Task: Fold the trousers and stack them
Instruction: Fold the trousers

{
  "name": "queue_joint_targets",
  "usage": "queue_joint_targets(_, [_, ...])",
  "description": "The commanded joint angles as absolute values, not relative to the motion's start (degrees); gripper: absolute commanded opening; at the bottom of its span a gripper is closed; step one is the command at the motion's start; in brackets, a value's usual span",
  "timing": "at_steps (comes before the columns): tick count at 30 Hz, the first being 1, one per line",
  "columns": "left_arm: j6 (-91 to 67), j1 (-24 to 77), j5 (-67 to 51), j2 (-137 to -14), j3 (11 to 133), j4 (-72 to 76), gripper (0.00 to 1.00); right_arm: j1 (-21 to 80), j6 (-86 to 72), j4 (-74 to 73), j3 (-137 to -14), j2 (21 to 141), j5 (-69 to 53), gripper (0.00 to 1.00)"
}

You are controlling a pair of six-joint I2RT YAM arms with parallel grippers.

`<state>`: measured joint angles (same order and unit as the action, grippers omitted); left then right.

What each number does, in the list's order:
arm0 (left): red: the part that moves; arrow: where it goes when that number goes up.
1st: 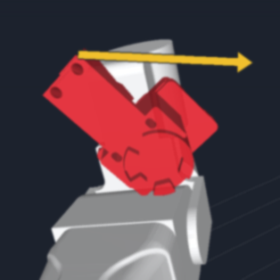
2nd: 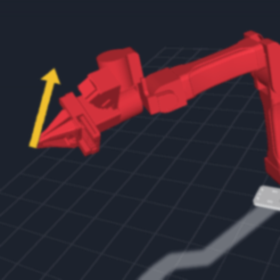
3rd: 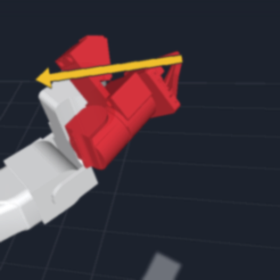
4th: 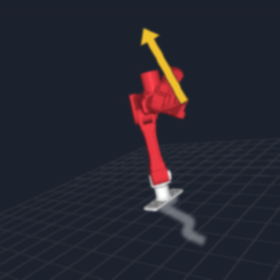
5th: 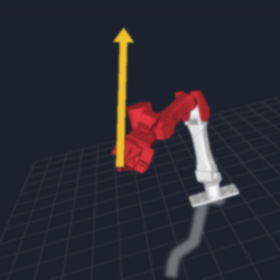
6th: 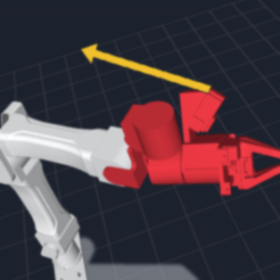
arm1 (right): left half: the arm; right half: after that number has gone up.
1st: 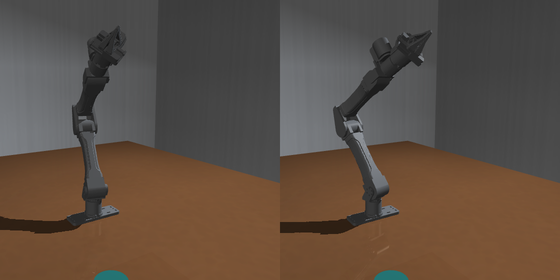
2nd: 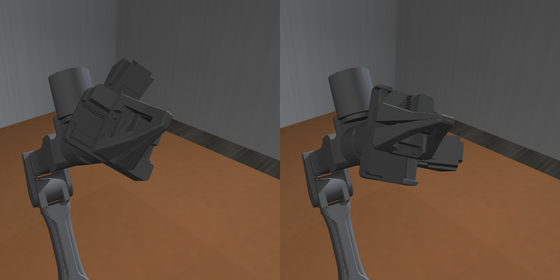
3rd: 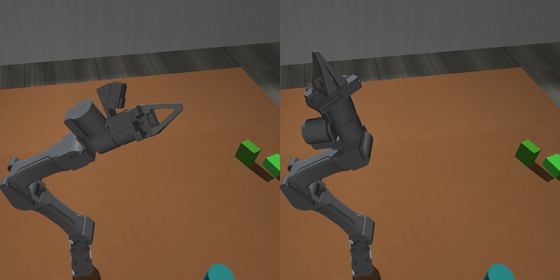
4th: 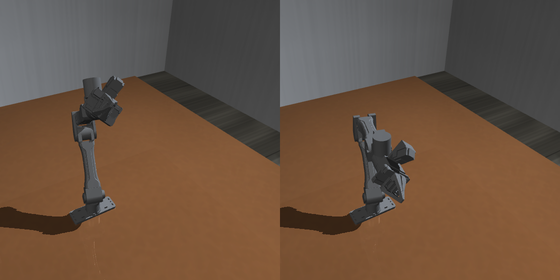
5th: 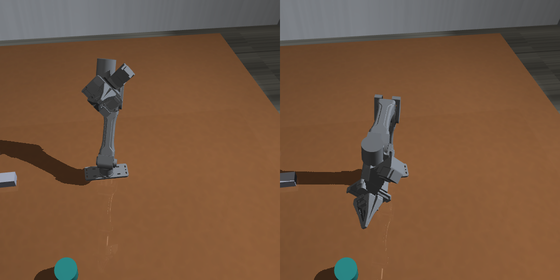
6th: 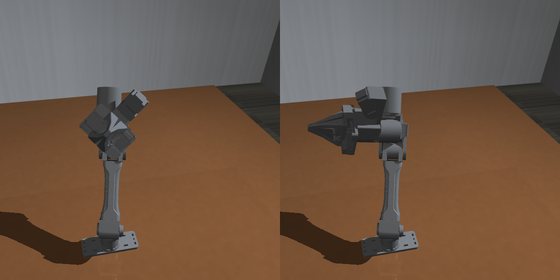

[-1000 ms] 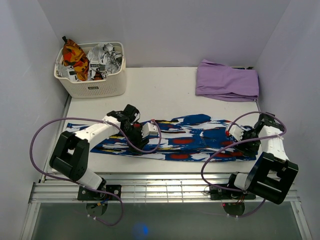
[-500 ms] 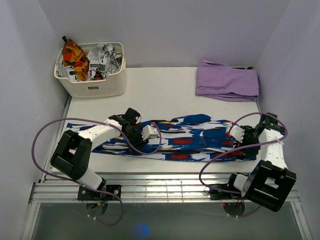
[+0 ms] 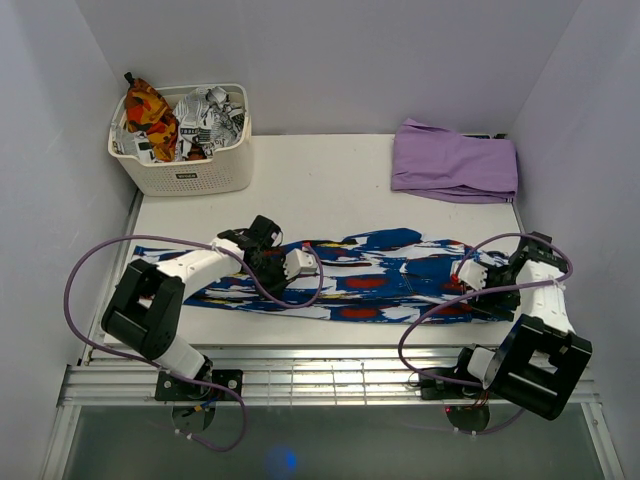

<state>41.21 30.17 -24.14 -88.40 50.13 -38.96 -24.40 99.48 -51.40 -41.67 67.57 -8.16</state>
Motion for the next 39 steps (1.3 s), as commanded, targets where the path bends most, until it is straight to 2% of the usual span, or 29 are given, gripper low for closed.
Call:
queue_joint_targets(1, [41.84, 30.41, -27.41, -84.73, 50.80, -40.51, 0.00, -25.14, 102.65, -50.71, -40.61, 66.18, -7.47, 0.71])
queue_joint_targets(2, [41.66, 30.41, -27.60, -83.42, 50.71, -40.87, 0.00, -25.22, 102.74, -50.54, -40.61, 66.01, -7.73, 0.65])
queue_joint_targets(5, [41.75, 30.41, -28.04, -81.48, 50.80, -42.18, 0.00, -25.22, 103.09, -50.01, -40.69, 65.83, -8.70, 0.59])
queue_joint_targets(7, [41.57, 30.41, -27.78, -81.12, 51.06, -43.06, 0.00, -25.31, 102.92, -50.97, -41.83, 65.65, -8.96, 0.62])
queue_joint_targets(8, [41.57, 30.41, -27.77, -80.86, 51.15, -43.50, 0.00, -25.49, 103.01, -51.76, -42.62, 65.57, -9.23, 0.72])
queue_joint_targets(10, [41.22, 30.41, -27.77, -80.68, 51.15, -43.68, 0.00, -25.75, 103.10, -54.13, -45.25, 65.57, -10.98, 0.79])
queue_joint_targets(20, [38.86, 29.89, -29.62, -81.47, 53.79, -43.95, 0.00, -25.75, 104.59, -46.41, -41.75, 66.44, -10.72, 0.78])
queue_joint_targets(31, [37.18, 19.60, -35.07, -88.59, 60.73, -45.61, 0.00, -27.60, 108.81, -47.46, -44.30, 68.11, -9.32, 0.84])
queue_joint_targets(34, [37.88, 19.25, -35.59, -88.68, 60.47, -45.53, 0.00, -27.86, 109.16, -46.24, -44.38, 68.55, -9.49, 0.81])
queue_joint_targets(36, [37.79, 19.25, -36.04, -88.68, 60.29, -45.53, 0.00, -27.86, 108.72, -45.71, -44.56, 69.08, -10.02, 0.72])
queue_joint_targets(39, [37.88, 19.25, -35.42, -88.94, 60.29, -45.97, 0.00, -27.86, 108.63, -46.58, -45.35, 69.17, -10.37, 0.70])
